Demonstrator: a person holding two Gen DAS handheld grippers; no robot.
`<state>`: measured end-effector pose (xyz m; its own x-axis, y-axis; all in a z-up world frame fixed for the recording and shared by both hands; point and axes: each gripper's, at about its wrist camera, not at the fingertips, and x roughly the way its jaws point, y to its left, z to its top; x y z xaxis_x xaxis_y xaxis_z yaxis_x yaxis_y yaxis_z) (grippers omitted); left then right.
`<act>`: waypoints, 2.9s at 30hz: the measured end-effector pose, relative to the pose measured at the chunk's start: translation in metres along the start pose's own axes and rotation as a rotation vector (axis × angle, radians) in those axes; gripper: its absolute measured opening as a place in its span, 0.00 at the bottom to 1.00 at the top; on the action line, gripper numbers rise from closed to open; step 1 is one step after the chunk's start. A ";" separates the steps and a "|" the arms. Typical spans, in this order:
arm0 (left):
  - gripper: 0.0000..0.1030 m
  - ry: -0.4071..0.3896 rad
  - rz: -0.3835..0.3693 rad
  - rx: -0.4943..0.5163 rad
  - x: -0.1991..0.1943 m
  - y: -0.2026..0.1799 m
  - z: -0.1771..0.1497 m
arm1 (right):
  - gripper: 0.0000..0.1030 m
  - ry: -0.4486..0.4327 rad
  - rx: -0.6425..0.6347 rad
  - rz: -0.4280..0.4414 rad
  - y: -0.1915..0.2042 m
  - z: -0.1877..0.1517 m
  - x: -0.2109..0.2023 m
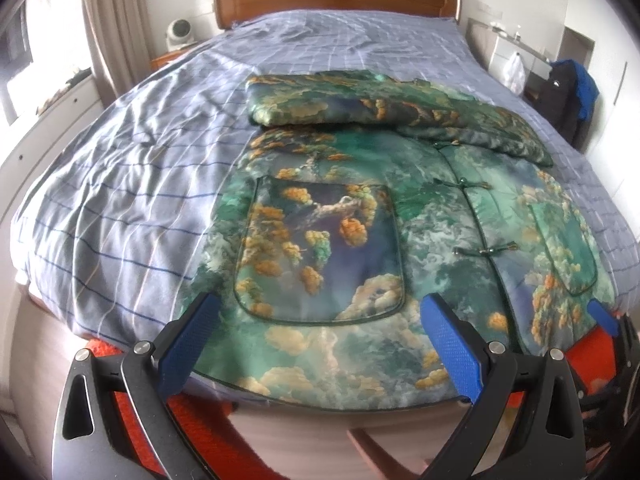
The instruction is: Fold large clothes
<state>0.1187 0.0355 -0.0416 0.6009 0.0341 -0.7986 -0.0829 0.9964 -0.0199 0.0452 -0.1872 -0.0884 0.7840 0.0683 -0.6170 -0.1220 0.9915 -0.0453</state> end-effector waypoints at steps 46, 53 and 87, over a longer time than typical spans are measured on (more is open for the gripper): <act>0.99 0.074 0.221 0.038 0.043 0.035 0.002 | 0.97 0.065 0.079 -0.051 -0.022 0.003 0.008; 0.99 0.244 -0.015 0.026 0.086 0.083 -0.010 | 0.97 0.108 0.265 -0.184 -0.142 0.023 -0.011; 0.08 -0.104 -0.274 -0.184 0.087 0.100 0.283 | 0.11 0.044 0.625 0.198 -0.308 0.187 0.065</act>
<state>0.3877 0.1601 0.0567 0.6975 -0.2157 -0.6833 -0.0438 0.9390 -0.3412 0.2476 -0.4679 0.0319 0.7559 0.2648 -0.5987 0.1257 0.8388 0.5297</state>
